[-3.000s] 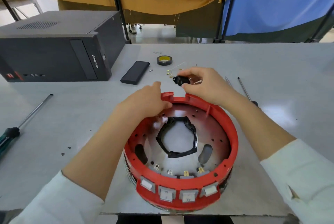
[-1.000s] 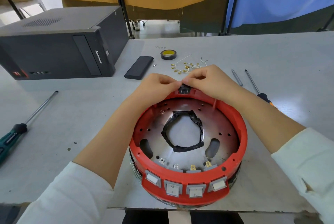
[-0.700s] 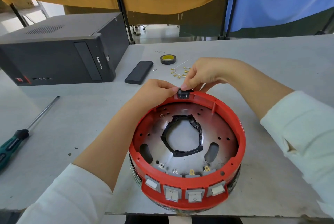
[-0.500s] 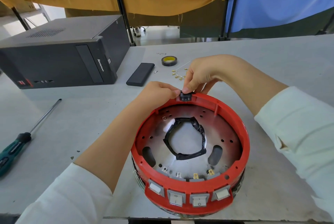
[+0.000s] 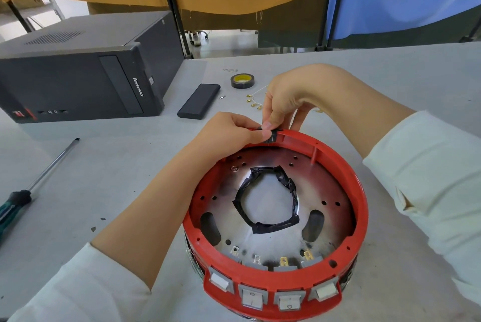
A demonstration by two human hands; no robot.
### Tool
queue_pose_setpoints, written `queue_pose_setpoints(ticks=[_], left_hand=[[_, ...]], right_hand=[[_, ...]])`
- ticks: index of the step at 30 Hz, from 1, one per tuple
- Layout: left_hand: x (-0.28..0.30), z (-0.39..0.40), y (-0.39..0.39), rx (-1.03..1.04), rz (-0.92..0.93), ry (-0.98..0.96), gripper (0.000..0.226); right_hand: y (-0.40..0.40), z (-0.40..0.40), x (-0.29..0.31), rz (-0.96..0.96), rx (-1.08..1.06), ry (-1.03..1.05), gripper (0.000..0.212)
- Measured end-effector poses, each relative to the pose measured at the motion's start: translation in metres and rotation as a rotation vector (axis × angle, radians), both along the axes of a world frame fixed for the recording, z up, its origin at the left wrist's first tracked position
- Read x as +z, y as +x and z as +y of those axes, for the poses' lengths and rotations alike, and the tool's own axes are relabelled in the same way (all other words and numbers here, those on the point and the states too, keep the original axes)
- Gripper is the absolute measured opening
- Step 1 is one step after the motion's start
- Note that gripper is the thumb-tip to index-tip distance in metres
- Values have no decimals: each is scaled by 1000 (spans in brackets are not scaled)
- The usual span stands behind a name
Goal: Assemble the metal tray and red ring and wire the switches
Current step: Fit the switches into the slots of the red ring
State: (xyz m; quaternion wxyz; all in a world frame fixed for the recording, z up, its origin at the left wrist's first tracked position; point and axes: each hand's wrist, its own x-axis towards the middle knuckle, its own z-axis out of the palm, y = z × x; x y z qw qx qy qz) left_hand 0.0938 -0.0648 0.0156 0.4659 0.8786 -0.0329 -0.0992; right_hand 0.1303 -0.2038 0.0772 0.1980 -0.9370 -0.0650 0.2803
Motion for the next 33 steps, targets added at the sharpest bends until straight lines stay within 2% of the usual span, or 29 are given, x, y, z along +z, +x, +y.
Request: queue_pose_setpoints(ticks=[3,11,18,22,26,30,33], left_hand=[[-1,-1,3,4,-3,16,12],[-6,-1,12,-13,-6,68,20],[-12,-1,17,-48,-58,143,20],[-16,-1,16,-42,-103,201,24],[-17,-1,10,-18,-163,324,27],[-16,-3,5,4,-184,373,28],[-12,-4,2,17,-173,375,22]], right_hand=[[2,0,0,-1,13,-6,12],[7,1,-2,-17,38,-45,3],[12,2,-4,-26,51,-102,15],[14,9,-3,-42,76,-205,19],[12,12,-5,-58,61,-237,23],[0,1,-11,-160,-16,-78,30],[-24,-21,-32,-402,-86,143,19]])
